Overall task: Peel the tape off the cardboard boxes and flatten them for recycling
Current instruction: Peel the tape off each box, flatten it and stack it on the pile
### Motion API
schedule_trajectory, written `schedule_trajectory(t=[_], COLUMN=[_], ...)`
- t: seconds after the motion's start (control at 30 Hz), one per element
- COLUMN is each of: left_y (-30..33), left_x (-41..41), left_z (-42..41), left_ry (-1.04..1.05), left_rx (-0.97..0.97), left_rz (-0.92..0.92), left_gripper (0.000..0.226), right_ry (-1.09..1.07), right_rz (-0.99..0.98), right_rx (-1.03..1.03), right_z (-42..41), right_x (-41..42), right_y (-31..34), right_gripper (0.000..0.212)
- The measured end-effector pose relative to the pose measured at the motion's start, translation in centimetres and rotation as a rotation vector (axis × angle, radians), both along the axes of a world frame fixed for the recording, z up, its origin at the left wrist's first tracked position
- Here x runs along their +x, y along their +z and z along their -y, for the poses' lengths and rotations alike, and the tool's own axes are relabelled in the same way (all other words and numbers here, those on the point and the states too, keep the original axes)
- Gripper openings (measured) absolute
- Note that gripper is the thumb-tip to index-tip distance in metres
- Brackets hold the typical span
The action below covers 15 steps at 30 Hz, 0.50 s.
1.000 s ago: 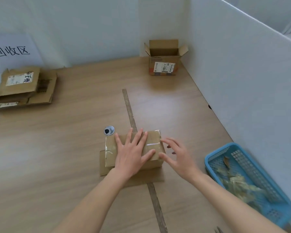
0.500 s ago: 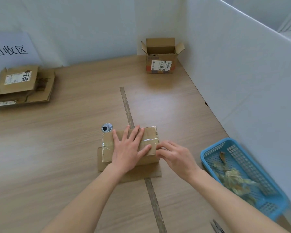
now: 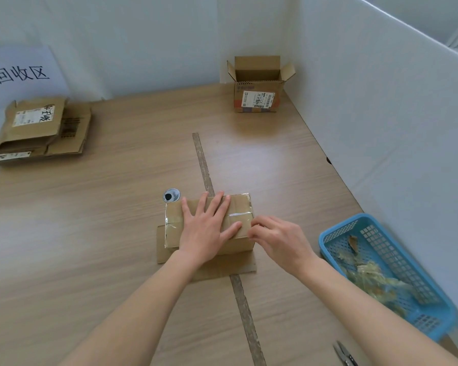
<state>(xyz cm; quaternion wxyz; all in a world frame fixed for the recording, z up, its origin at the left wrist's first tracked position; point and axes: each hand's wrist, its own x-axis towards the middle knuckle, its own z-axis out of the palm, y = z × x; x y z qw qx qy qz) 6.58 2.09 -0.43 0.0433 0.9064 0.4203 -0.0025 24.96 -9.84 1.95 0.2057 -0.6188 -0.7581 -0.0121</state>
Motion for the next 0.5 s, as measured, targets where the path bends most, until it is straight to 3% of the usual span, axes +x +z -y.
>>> schedule_trajectory(t=[0.13, 0.5], left_y=[-0.1, 0.0], left_x=[0.0, -0.3], left_z=[0.0, -0.3], left_ry=[0.001, -0.053], left_rx=[0.002, -0.014], left_rz=[0.0, 0.031], left_gripper=[0.087, 0.086], right_ry=[0.056, 0.227], right_rz=[0.102, 0.0], right_rx=[-0.057, -0.24], right_z=[-0.3, -0.7], right_x=[-0.6, 1.2], right_y=[1.0, 0.5], right_gripper=[0.014, 0.008])
